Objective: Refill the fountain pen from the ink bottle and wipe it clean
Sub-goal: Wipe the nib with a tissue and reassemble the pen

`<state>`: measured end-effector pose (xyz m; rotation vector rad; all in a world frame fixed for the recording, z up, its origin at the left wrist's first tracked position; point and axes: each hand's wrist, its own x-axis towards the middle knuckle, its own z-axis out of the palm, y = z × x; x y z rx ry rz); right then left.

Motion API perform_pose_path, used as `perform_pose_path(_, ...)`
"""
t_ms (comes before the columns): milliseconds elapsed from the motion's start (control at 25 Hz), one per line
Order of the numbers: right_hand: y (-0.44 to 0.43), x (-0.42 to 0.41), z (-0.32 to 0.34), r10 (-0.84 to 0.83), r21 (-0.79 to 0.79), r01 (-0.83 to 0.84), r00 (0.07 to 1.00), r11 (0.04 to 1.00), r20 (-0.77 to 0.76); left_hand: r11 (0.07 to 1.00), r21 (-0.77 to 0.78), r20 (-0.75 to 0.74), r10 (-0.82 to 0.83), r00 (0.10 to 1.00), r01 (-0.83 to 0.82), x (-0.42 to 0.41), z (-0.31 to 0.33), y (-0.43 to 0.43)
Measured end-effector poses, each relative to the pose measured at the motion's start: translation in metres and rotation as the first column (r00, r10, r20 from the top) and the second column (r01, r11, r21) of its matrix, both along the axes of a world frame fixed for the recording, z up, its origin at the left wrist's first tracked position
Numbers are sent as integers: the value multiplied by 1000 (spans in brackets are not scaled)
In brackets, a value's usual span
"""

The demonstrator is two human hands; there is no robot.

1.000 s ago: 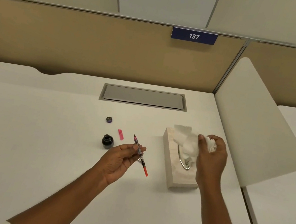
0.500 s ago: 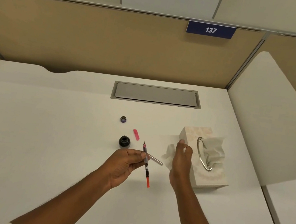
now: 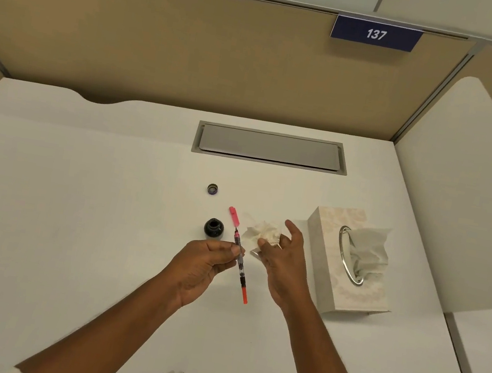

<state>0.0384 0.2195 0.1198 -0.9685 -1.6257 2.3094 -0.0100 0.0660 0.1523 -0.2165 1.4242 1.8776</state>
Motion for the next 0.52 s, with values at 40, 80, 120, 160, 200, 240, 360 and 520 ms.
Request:
perform_pose_path(40, 1, 0, -1, -55, -12, 54, 998, 998, -9, 1000, -6, -3, -16, 1000, 16, 0, 0, 0)
perform_pose_path(80, 1, 1, -1, -90, -5, 90, 996, 996, -9, 999, -16, -8, -35, 999, 35, 1, 1, 0)
perform_pose_path(120, 0, 1, -1, -100, 9, 101, 995, 995, -4, 998, -30, -15, -51, 999, 51, 1, 1, -1)
perform_pose_path(160, -2, 1, -1, -95, 24, 95, 995, 995, 7, 997, -48, -25, -63, 998, 61, 1, 1, -2)
perform_pose_path(200, -5, 0, 1, -82, 33, 81, 996, 996, 23, 995, -69, -38, -70, 997, 68, 0, 1, -3)
perform_pose_path(240, -7, -1, 1, -65, 28, 64, 997, 998, 29, 994, -88, -53, -76, 996, 71, 0, 1, -4)
perform_pose_path(360, -16, -4, 7, -22, -62, 22, 1000, 998, -6, 988, -135, -84, -88, 993, 76, -1, 3, -7)
perform_pose_path(520, -27, -6, 12, 27, -66, -27, 1000, 997, 13, 976, -198, -96, -107, 990, 87, 1, 4, -11)
